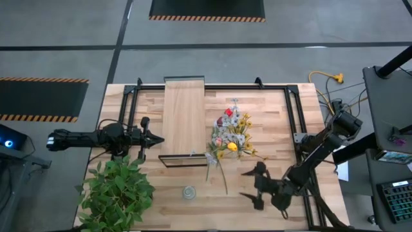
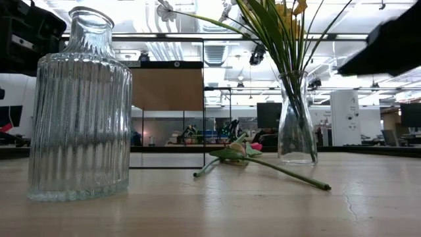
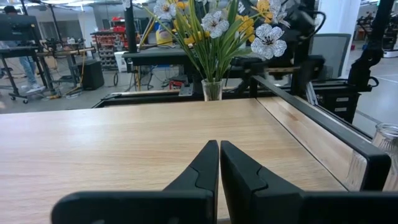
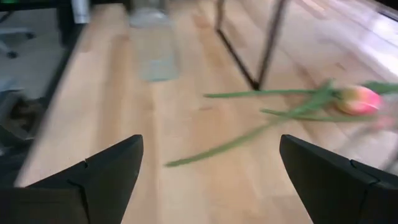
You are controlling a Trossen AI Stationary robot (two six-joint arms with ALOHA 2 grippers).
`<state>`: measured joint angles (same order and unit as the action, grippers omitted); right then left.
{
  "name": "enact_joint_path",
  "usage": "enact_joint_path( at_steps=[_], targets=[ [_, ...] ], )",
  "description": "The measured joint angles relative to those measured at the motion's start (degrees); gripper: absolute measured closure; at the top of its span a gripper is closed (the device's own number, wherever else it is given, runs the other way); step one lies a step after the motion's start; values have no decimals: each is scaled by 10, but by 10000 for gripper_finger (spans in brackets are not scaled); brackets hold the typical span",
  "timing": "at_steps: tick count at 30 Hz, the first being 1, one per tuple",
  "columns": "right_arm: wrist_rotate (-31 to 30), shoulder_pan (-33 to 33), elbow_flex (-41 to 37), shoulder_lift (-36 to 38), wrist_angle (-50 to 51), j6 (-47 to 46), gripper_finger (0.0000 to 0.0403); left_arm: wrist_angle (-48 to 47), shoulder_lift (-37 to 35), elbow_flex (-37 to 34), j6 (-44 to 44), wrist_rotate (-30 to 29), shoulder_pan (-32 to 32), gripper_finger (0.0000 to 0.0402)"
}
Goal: Pick and place flowers into a vace then onto a shelf
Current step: Move the top transparent vase to the top right of the table
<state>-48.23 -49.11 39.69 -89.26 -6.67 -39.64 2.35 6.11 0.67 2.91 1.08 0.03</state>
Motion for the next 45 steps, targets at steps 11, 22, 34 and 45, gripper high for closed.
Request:
enact_joint_path(
  at_steps=[11,22,34,45],
  targets=[
    [-174,34,-88,68,1,-20,35,0,0,0,0,0,0,402],
    [-210,86,-109,54,-9,-37,35,0,0,0,0,0,0,402],
    [-226,137,-109,31,-54,-40,35,0,0,0,0,0,0,402],
    [-225,169,-110,-13,-120,-35,35,0,0,0,0,0,0,402]
  ],
)
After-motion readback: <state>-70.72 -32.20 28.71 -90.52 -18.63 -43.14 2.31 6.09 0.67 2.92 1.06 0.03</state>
